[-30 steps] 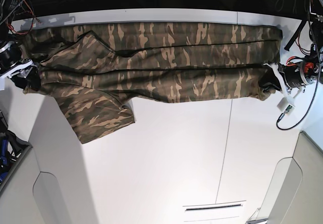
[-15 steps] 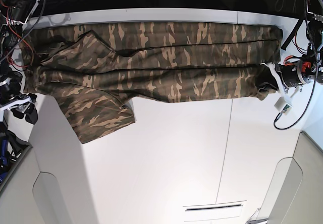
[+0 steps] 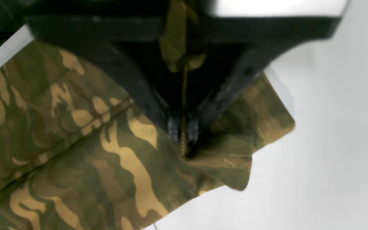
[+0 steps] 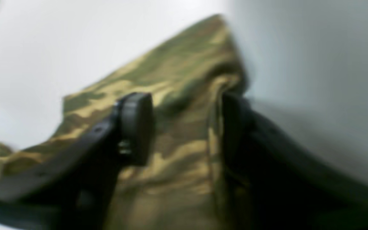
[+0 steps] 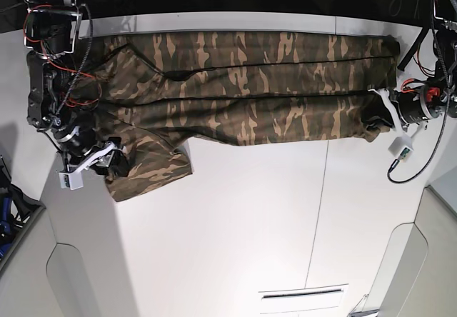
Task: Fold the T-shirt properly
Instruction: 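Pull the folded strip taut with both grippers and flatten it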
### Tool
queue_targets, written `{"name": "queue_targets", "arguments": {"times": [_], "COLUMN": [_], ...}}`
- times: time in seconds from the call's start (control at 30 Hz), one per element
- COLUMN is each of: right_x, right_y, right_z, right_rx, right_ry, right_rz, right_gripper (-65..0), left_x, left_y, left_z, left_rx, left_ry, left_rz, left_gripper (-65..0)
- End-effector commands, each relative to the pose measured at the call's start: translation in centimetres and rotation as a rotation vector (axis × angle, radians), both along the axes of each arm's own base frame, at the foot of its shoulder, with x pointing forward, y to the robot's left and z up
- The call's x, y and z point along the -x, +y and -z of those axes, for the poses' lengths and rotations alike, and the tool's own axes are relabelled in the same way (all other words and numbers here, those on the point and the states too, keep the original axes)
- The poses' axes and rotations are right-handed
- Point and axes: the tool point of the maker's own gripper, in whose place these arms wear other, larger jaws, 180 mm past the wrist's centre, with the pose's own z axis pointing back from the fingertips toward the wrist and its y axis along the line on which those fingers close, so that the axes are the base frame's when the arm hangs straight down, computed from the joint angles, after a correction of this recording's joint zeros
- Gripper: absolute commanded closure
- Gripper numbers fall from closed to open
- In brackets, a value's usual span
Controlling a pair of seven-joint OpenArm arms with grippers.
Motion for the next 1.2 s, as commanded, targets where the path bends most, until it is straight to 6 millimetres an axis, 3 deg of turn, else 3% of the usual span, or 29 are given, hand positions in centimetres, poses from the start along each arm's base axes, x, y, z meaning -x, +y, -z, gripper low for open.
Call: {"name": "queue_targets", "arguments": {"times": [0.0,0.07,0.1,0.2,0.37,0.57,0.73,0.87,0.97,1.17], "right_x": [-0.6,-0.7,-0.7,-0.7,0.0,4.2,8.7,11.9,13.6,16.1], "right_y": [0.5,1.4,1.8,3.1,4.0,2.2,1.2,0.5,-0.7,-2.1], "right_z": [-0.7,-0.9,-1.0,-2.3,-7.0,-10.7,-11.0,-10.3,-9.5,-7.9], "right_rx": [0.003,-0.013,-0.018,-0.037,-0.026,0.072,0.087,0.095,0.11,0.128], "right_ry": [-0.014,-0.021,-0.022,-0.014,-0.062,-0.165,-0.154,-0.113,-0.073,0.0], "right_rz": [-0.014,-0.019,-0.025,-0.075,-0.15,-0.125,-0.1,-0.084,-0.054,-0.024], "right_gripper": [-22.2,-4.9,0.0,0.0,0.0,0.0,0.0,0.0,0.0,0.0], "left_x": [-1.1,-1.1,-1.1,-1.1,-1.1,-1.0,0.0,0.5,1.2,3.5], "left_y": [0.4,0.5,0.5,0.5,0.9,0.9,0.4,2.0,3.3,3.3], "left_z": [-1.5,-1.5,-1.5,-1.5,-2.0,-3.7,-4.0,-4.7,-5.4,-4.5], "left_rx": [-0.002,-0.002,-0.002,-0.003,-0.023,-0.068,-0.095,-0.109,-0.12,-0.103], "left_ry": [-0.049,-0.049,-0.049,-0.049,-0.051,-0.064,-0.054,-0.069,-0.082,-0.035], "left_rz": [0.004,0.005,0.005,0.005,0.015,0.063,0.103,0.04,0.007,0.011], "left_gripper": [0.0,0.0,0.0,0.0,0.0,0.0,0.0,0.0,0.0,0.0]}}
